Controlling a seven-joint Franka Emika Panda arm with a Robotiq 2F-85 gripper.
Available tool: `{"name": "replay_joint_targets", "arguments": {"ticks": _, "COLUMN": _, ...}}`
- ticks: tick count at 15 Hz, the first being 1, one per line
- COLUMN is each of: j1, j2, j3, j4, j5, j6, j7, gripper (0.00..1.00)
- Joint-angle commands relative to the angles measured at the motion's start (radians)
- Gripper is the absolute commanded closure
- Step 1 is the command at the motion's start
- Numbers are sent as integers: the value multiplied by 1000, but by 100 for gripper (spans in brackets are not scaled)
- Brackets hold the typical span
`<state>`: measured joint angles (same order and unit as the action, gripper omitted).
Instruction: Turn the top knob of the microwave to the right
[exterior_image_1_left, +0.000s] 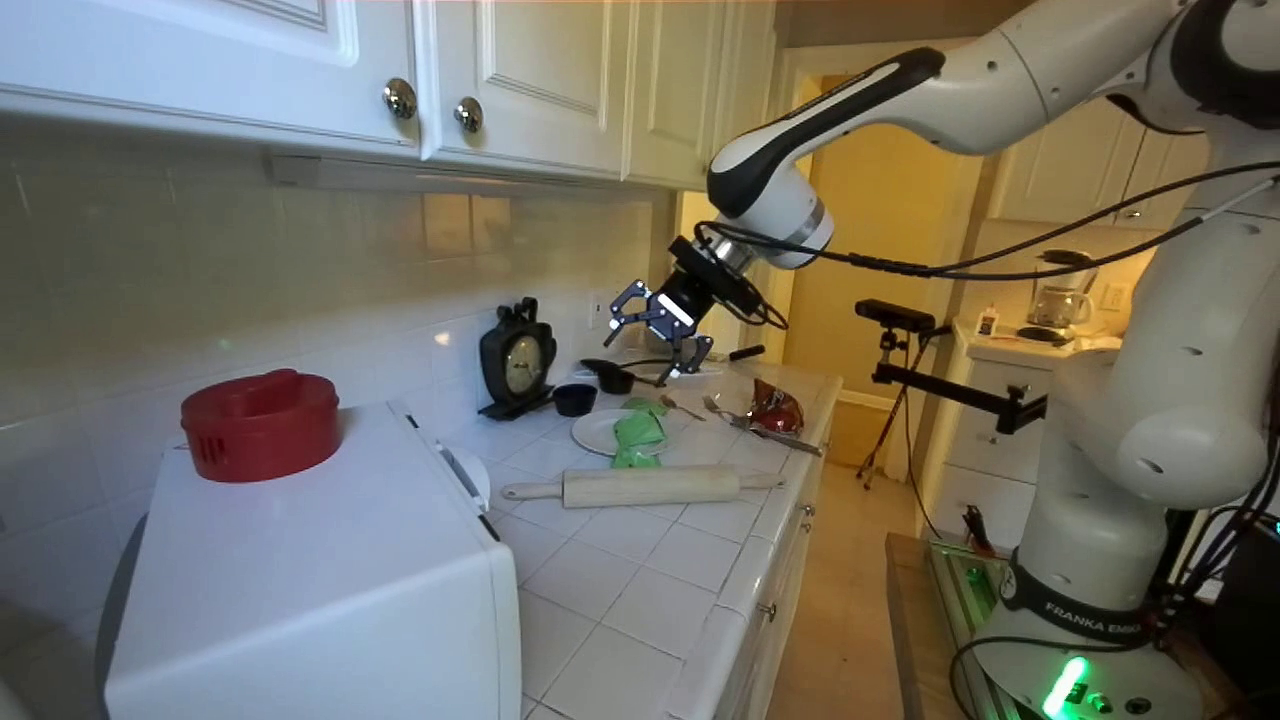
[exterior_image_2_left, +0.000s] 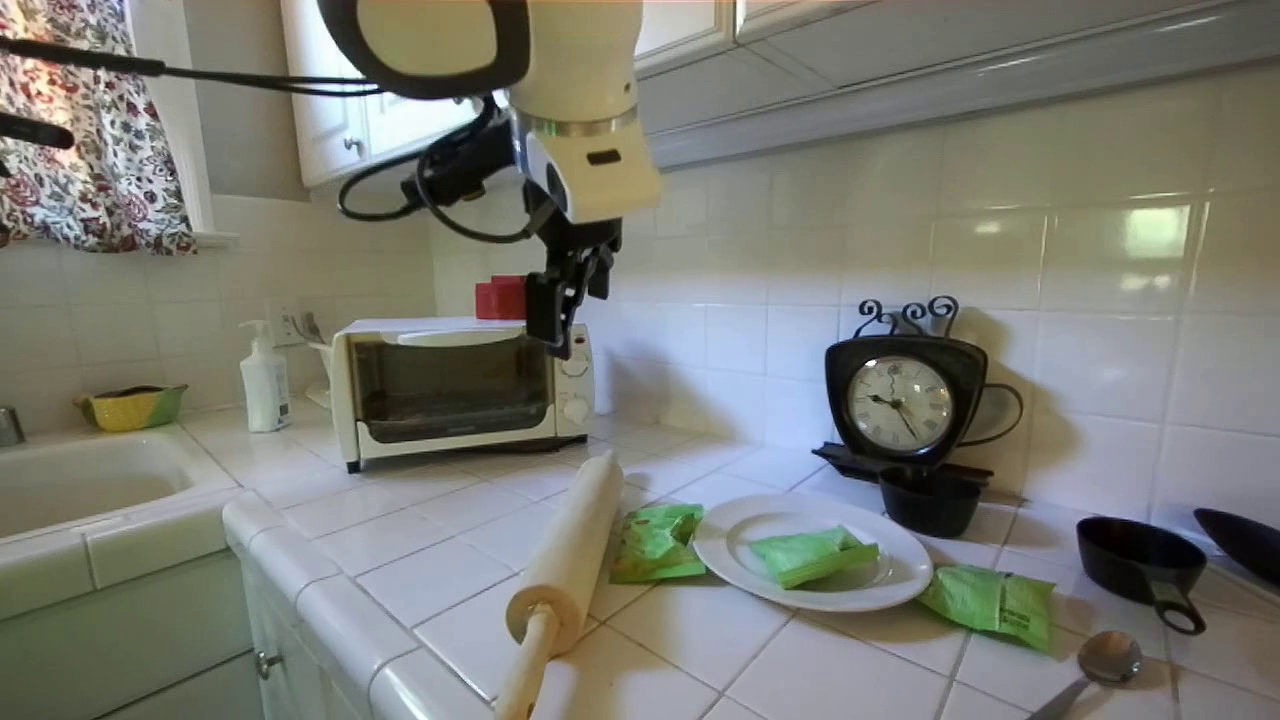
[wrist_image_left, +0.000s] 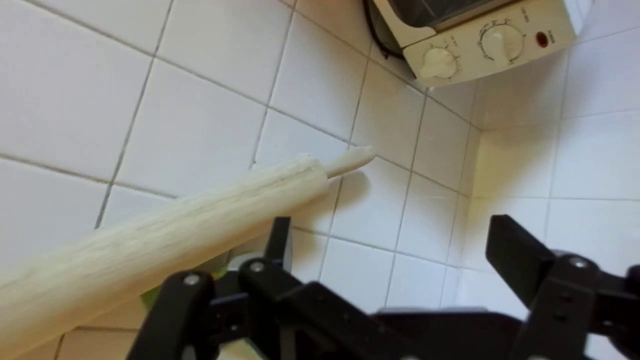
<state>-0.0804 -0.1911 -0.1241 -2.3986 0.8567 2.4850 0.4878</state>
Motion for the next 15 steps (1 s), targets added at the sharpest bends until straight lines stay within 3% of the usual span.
{"name": "replay_joint_targets", "arguments": {"ticks": 1, "j1": 59, "j2": 164, "j3": 70, "j4": 76, "j5": 178, "j6": 97, "j7": -4, "gripper": 0}}
{"name": "replay_joint_targets", "arguments": {"ticks": 5, "j1": 99, "j2": 295, "j3": 130, "j4": 125, "j5": 341, "j6": 153, "j7": -62, "gripper": 0}}
{"name": "replay_joint_targets", "arguments": {"ticks": 8, "j1": 93, "j2": 322, "j3": 138, "j4": 115, "j5": 452, "j6": 159, "j7": -114, "gripper": 0}}
{"name": "replay_joint_targets", "arguments": {"ticks": 9, "j1": 103, "j2": 303, "j3": 134, "j4": 101, "j5": 371, "j6": 149, "j7": -61, "gripper": 0}}
{"name": "replay_joint_targets", "arguments": {"ticks": 13, "j1": 109, "j2": 296, "j3": 136, "j4": 85, "j5": 384, "j6": 181, "j7": -86, "gripper": 0}}
{"name": "replay_joint_targets", "arguments": {"ticks": 15, "j1": 116, "j2": 299, "j3": 141, "j4": 79, "j5": 361, "j6": 216, "j7": -169, "gripper": 0}}
